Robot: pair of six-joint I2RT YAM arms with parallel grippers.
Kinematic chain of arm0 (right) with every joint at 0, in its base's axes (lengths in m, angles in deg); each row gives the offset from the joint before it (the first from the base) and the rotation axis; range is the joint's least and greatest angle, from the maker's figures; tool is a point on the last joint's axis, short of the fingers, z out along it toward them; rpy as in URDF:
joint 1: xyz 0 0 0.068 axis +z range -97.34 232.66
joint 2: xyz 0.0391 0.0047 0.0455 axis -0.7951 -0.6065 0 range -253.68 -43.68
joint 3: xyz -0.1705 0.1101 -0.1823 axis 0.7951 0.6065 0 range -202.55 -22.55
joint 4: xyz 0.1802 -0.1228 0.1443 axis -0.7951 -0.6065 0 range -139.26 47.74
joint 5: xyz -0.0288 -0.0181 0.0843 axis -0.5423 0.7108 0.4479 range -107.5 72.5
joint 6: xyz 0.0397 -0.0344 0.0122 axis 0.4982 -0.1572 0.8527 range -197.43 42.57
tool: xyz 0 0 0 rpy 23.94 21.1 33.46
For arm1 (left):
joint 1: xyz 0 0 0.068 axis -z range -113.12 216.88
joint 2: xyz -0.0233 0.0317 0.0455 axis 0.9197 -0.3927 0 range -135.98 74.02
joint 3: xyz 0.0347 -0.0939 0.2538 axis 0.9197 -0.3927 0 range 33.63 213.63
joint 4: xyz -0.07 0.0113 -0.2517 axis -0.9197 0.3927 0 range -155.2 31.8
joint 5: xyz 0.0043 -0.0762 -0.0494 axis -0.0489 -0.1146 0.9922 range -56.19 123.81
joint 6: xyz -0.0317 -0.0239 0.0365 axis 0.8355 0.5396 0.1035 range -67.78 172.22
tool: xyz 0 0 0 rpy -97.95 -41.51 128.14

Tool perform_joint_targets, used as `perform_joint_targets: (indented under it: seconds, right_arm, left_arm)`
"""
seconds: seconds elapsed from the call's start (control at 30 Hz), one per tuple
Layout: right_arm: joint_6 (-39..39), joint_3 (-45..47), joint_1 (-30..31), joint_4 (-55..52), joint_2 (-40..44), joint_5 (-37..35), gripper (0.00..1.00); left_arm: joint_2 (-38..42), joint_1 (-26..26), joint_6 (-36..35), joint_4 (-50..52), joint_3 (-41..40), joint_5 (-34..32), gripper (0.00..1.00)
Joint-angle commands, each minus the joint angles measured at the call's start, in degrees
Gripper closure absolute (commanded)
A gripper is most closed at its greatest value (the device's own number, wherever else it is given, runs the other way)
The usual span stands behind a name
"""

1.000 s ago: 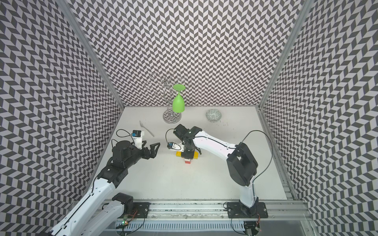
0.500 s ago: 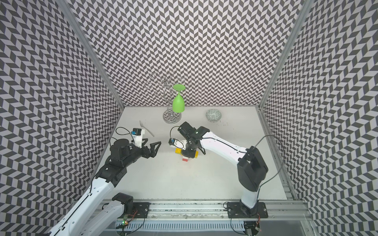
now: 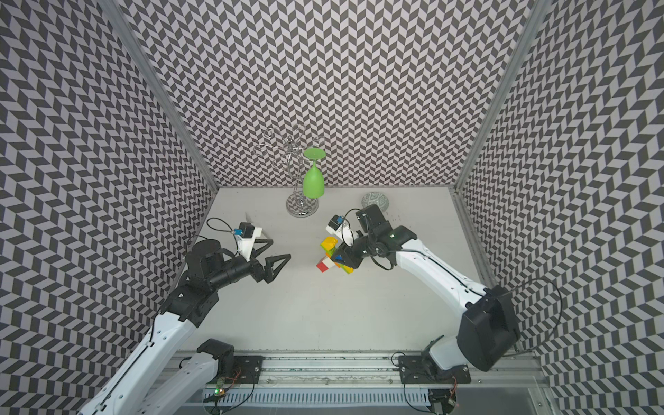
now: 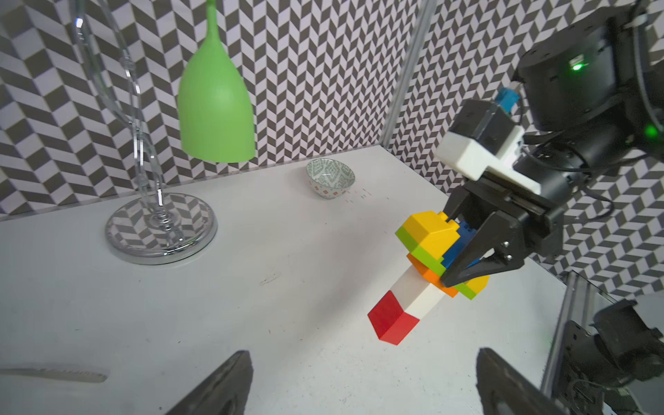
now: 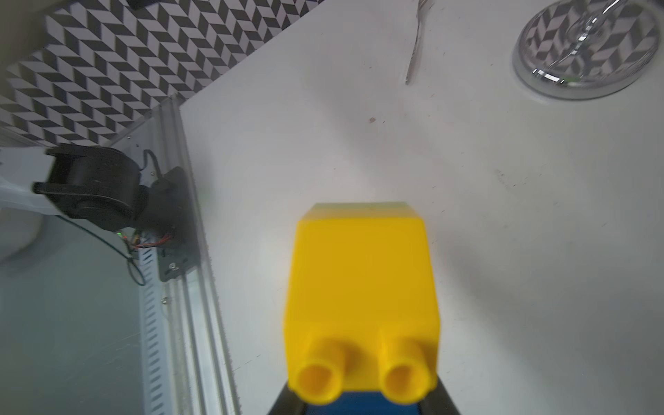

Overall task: Assemble a fork with lego
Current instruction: Place the lego brick at the center of the board.

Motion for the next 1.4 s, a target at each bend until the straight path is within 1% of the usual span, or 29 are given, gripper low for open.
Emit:
perform_joint_targets:
  seconds: [0.0, 0.1, 0.2, 0.3, 0.47, 0.73, 0.83, 0.93, 1.13, 1.37]
  right_arm:
    - [10.0, 3.9, -1.5, 9.7, 1.9, 10.4, 1.00]
    - [18.0, 11.3, -1.9, 19.8, 3.9, 14.3, 1.00]
    - [26.3, 18.7, -2.0, 31.1, 6.2, 16.2, 1.00]
    - [31.7, 23.1, -2.2, 37.8, 6.6, 17.0, 1.00]
    - [39.5, 28.4, -2.3, 47.3, 4.1, 18.2, 1.00]
    - [47.7, 33.4, -2.3, 59.6, -0.6, 18.8, 1.00]
    - [48.6, 34.2, -2.3, 61.1, -2.3, 18.3, 1.00]
    - [51.0, 35.2, -2.3, 64.7, -4.2, 18.8, 1.00]
    - [58.8, 38.3, -2.3, 75.1, -9.1, 19.4, 1.00]
    - [60.2, 38.2, -2.3, 75.9, -12.9, 18.9, 0.99]
  left_arm:
    - [0.8, 1.8, -2.2, 0.5, 1.2, 5.1, 0.01]
    - [0.8, 3.5, -2.3, -0.1, 0.7, 6.6, 0.01]
    - [0.4, 5.5, -3.5, 0.8, 0.9, 6.4, 0.01]
    - [0.0, 7.2, -4.1, 1.1, 0.5, 4.8, 0.01]
    - [-2.2, 9.6, -4.3, 1.0, -1.1, 2.8, 0.02]
    - [-4.0, 11.9, -3.6, -0.9, -3.1, 1.9, 0.02]
    - [-4.2, 12.1, -3.7, -0.8, -3.2, 1.5, 0.01]
    - [-4.0, 12.2, -3.7, -0.9, -3.4, 1.2, 0.01]
    - [-4.4, 12.2, -3.7, -1.0, -3.7, 1.0, 0.01]
    - [-4.4, 12.2, -3.8, -1.0, -4.1, 0.4, 0.01]
